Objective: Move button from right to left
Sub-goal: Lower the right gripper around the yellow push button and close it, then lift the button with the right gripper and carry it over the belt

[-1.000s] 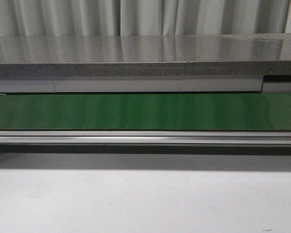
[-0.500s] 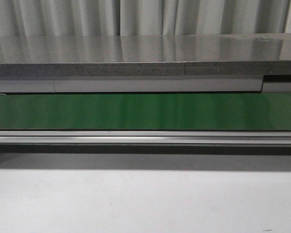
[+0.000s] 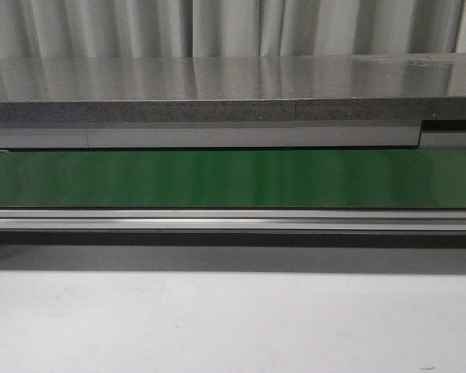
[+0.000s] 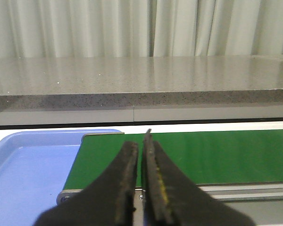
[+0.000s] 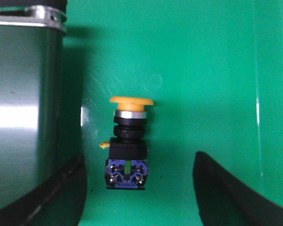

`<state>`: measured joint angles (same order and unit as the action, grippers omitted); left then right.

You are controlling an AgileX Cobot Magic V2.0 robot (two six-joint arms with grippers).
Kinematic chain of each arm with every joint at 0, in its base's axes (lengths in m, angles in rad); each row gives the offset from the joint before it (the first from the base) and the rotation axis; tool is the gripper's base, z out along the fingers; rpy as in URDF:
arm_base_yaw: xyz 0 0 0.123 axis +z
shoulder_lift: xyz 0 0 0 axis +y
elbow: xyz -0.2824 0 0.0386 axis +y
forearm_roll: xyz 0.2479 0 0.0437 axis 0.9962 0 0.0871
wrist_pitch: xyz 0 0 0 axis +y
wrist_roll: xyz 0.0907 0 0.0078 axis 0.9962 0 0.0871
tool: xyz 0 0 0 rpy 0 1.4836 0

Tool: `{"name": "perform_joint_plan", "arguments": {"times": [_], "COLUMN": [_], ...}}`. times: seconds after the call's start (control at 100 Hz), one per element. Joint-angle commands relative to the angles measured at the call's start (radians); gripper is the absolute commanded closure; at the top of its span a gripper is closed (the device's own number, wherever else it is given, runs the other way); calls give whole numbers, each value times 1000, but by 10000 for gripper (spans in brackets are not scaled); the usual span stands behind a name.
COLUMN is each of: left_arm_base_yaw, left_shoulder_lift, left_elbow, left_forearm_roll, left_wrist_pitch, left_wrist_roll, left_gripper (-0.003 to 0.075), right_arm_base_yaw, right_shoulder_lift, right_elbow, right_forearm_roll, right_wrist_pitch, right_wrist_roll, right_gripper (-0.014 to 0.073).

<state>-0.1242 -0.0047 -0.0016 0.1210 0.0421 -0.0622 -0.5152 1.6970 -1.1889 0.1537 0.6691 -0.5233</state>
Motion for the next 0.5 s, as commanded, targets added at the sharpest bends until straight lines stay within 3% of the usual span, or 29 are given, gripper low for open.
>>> {"name": "perform_joint_plan", "arguments": {"times": [0.0, 0.49], "left_arm_base_yaw": [-5, -5], "left_shoulder_lift": [-36, -36], "left_elbow": [41, 41], "left_forearm_roll": [-1, -1], "left_wrist_pitch": [-80, -80], "left_wrist_roll": [-4, -4], "left_gripper": [715, 715], "right_arm_base_yaw": [-8, -16], "right_shoulder_lift": [0, 143], "right_elbow": [-33, -35], "right_forearm_roll": [8, 19], "right_wrist_pitch": [-38, -44], "right_wrist_roll": [-36, -98], "right_gripper": [137, 137]}}
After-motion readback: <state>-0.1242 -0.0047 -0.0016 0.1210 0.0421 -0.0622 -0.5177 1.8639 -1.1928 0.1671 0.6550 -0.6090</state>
